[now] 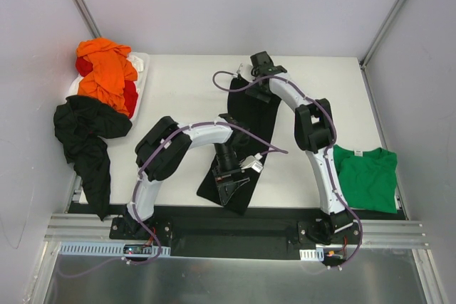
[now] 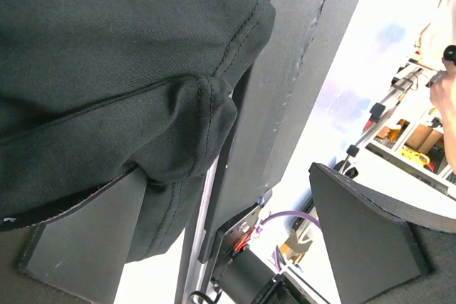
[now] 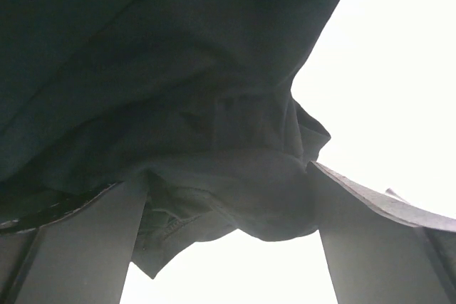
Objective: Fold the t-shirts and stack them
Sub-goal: Rotate the tshirt 90 degrees
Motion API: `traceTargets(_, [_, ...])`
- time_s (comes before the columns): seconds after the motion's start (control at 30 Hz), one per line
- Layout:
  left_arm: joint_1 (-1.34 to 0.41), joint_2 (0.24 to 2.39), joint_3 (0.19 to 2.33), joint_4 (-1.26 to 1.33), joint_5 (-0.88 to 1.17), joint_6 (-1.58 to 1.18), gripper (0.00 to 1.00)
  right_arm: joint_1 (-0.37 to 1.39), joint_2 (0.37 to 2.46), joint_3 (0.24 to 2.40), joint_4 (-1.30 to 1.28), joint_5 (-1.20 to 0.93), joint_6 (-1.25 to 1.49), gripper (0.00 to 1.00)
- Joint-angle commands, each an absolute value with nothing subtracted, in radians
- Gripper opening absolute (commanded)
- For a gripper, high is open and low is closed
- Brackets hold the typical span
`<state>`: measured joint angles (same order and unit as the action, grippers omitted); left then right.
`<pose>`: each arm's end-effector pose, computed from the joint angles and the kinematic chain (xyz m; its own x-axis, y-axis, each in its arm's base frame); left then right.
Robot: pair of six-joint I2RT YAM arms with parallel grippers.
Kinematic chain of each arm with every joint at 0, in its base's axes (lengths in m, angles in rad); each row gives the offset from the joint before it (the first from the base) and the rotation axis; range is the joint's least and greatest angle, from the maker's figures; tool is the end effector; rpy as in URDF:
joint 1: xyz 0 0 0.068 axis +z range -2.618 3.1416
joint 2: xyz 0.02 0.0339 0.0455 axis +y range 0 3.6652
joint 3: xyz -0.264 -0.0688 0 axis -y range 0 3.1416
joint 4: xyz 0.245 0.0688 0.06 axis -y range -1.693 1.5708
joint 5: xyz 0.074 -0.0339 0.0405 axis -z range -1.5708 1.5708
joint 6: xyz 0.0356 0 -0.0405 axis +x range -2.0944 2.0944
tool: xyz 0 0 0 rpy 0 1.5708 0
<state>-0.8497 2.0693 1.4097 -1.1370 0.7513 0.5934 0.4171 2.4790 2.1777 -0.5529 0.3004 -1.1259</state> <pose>0.2156 -0.2821 0.1452 -0.2829 0.9409 -0.1864 0.7312 0.0858 -0.6767 0.5079 0.2135 0.1791 -0.1078 -0.9908 -0.0813 -0.7124 0.1340 -0.6889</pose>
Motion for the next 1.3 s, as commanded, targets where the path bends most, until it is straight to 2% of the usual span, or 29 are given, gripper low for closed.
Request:
traceTargets(0.0, [-0.854, 2.108, 1.448, -1.192, 0.808, 0.637, 0.99, 0.411, 2.528, 2.203, -0.433, 0.371, -1.198, 0.96])
traceTargets(0.6, [-0.854, 2.224, 1.600, -1.275, 0.873, 0.681, 0.99, 0.452, 2.576, 2.240, -0.216, 0.434, -1.410, 0.96])
traceTargets(1.27, [-0.844, 2.290, 1.715, -1.305, 0.913, 0.678, 0.99, 0.495, 2.586, 2.241, -0.121, 0.446, -1.482, 0.96])
